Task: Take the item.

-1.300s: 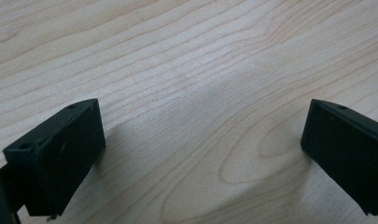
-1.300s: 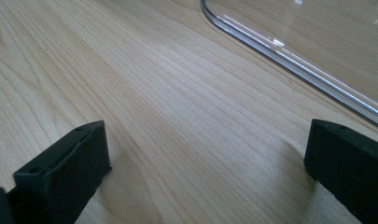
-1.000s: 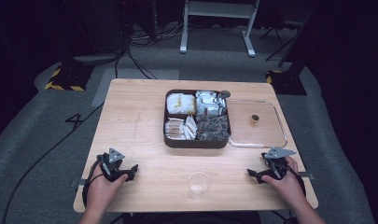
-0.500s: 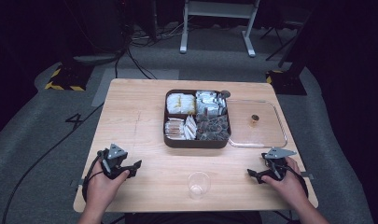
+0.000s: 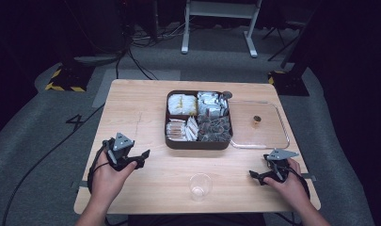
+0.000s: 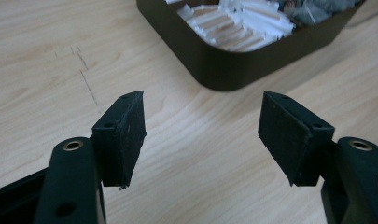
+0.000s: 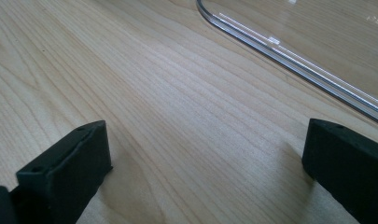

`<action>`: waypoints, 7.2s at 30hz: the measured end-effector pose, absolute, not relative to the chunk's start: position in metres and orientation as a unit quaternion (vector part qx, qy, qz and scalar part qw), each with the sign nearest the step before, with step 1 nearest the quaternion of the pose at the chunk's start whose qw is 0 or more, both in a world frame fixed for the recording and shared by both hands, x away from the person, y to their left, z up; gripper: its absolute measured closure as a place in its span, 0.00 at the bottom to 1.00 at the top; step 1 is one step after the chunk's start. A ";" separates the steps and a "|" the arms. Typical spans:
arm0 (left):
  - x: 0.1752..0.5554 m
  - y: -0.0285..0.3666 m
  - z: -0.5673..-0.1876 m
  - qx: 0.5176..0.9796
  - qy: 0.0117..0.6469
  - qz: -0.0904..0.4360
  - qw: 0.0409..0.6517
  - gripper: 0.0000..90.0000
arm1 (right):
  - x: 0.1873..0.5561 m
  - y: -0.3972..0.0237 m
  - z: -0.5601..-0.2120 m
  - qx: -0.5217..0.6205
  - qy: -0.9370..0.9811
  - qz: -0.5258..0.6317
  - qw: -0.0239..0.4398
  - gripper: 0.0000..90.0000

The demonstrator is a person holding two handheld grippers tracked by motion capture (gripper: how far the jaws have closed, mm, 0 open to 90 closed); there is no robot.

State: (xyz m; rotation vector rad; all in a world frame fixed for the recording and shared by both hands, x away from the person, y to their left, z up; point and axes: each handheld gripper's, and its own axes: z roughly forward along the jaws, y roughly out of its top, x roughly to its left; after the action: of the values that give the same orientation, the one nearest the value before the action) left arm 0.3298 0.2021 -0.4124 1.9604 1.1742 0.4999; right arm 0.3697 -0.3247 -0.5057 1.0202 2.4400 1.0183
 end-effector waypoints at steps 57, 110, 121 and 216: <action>0.464 0.107 -0.370 0.776 0.437 0.214 0.401 0.39 | 0.371 -0.327 -0.506 0.347 0.854 0.359 0.147 0.02; 0.568 0.051 -0.445 0.849 0.429 0.138 0.275 0.75 | 0.373 -0.326 -0.506 0.346 0.854 0.359 0.148 0.03; 0.571 0.040 -0.449 0.872 0.402 0.125 0.248 0.96 | 0.372 -0.326 -0.505 0.345 0.854 0.360 0.147 0.03; 0.359 0.088 -0.321 0.831 0.153 0.093 0.527 1.00 | 0.371 -0.327 -0.505 0.339 0.856 0.363 0.146 0.05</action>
State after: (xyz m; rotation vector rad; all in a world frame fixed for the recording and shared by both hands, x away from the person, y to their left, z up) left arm 0.3592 0.0878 -0.3210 1.9858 0.3664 0.2222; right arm 0.3707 -0.3275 -0.5055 0.9761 2.4629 1.0448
